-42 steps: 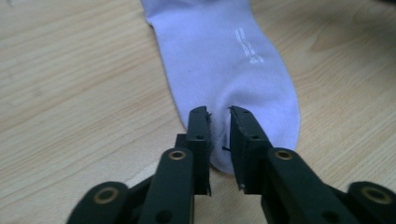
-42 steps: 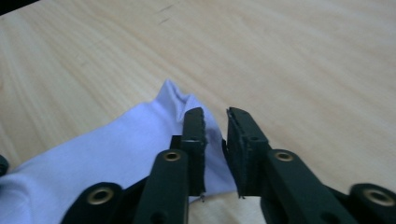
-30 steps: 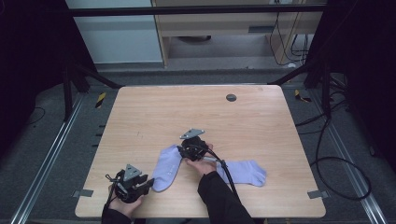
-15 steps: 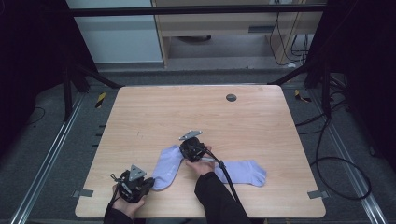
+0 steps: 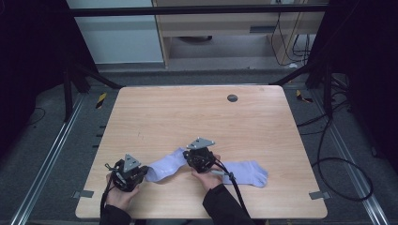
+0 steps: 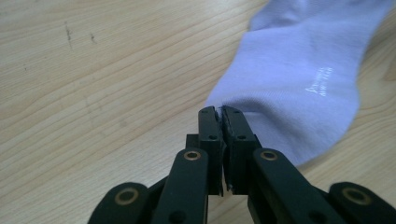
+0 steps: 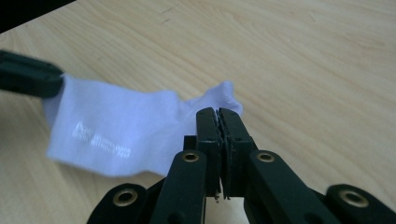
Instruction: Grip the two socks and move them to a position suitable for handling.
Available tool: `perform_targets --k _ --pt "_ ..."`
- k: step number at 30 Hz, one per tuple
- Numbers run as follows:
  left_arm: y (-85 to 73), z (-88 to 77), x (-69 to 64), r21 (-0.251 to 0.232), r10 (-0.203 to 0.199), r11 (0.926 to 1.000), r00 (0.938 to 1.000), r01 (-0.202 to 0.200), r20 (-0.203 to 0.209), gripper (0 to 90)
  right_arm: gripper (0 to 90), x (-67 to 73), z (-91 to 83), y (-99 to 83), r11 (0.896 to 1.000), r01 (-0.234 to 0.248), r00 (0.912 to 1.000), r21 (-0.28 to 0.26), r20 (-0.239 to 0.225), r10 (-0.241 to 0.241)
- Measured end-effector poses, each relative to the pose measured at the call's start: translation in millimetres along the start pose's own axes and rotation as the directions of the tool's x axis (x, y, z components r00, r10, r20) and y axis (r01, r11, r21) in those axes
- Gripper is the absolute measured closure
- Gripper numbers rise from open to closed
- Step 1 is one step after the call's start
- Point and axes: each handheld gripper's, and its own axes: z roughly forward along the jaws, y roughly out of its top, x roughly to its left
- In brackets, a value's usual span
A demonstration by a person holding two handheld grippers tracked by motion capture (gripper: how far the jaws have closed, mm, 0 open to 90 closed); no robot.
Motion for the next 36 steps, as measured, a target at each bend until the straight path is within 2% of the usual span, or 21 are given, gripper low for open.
perform_targets --k 4,6,8,9,11,12,15,17,20,23,25,27,30,33,36 --pt "-0.5 3.6 8.9 0.014 0.004 0.9999 0.9996 -0.004 -0.027 85.9 87.9 9.3 -2.7 -12.8 1.0 -0.018 0.9998 0.017 -0.003 0.018" --pt "-2.0 5.4 12.2 0.026 -0.008 0.9996 0.9998 0.008 -0.021 84.8 87.3 11.6 -1.1 -18.9 0.999 -0.019 0.9997 0.042 -0.012 0.019" --pt "-3.6 6.4 13.1 0.033 -0.007 0.9994 0.9998 0.008 -0.02 80.9 84.4 12.1 2.2 -24.7 0.997 -0.023 0.9996 0.072 -0.016 0.024" --pt "-4.1 6.0 13.1 0.03 -0.011 0.9995 0.9997 0.012 -0.021 74.2 81.2 12.0 3.5 -27.7 0.996 -0.022 0.9995 0.084 -0.019 0.024" --pt "-4.3 3.4 13.8 0.014 -0.02 0.9997 0.9994 0.02 -0.029 71.5 79.5 11.9 3.2 -28.6 0.996 -0.027 0.9994 0.084 -0.021 0.029" --pt "-4.4 1.5 14.7 0.005 -0.031 0.9995 0.9991 0.031 -0.028 65.1 76.6 10.4 0.0 -28.7 0.997 -0.034 0.999 0.072 -0.025 0.036" --pt "-5.0 -4.2 17.7 -0.025 -0.081 0.9964 0.9964 0.081 -0.024 60.2 72.1 6.2 -9.5 -25.2 0.998 -0.048 0.9983 0.044 -0.03 0.049" --pt "-3.3 -8.9 19.4 -0.056 -0.123 0.9909 0.9923 0.122 -0.013 58.0 69.9 1.9 -17.0 -21.8 0.999 -0.041 0.9987 0.018 -0.03 0.042" --pt "-0.8 -12.3 18.8 -0.074 -0.137 0.9879 0.9906 0.136 -0.006 56.4 67.3 -3.3 -25.6 -18.1 0.999 -0.04 0.9988 -0.006 -0.027 0.04" --pt "6.8 -19.4 12.3 -0.114 -0.143 0.983 0.9896 0.144 0.016 55.0 63.4 -16.2 -43.8 -13.5 0.998 -0.043 0.999 -0.034 -0.015 0.043" --pt "9.2 -20.9 9.8 -0.122 -0.141 0.9822 0.9897 0.143 0.023 54.8 61.1 -22.8 -52.7 -12.6 0.998 -0.044 0.999 -0.04 -0.001 0.044" --pt "17.3 -23.2 1.1 -0.14 -0.127 0.9814 0.9911 0.131 0.039 54.7 60.0 -29.4 -61.5 -12.6 0.998 -0.049 0.9988 -0.044 0.008 0.049" --pt "22.6 -22.6 -5.4 -0.143 -0.116 0.9822 0.992 0.122 0.051 54.7 59.1 -35.5 -70.8 -13.7 0.997 -0.05 0.9986 -0.051 0.015 0.05" --pt "30.5 -18.7 -15.7 -0.146 -0.102 0.983 0.9925 0.111 0.067 55.2 57.2 -47.2 -89.1 -18.0 0.997 -0.047 0.9981 -0.067 0.038 0.049" --pt "39.9 -12.4 -28.8 -0.146 -0.087 0.9843 0.9926 0.099 0.085 55.5 56.0 -53.8 -97.8 -21.7 0.996 -0.049 0.9971 -0.068 0.055 0.053"
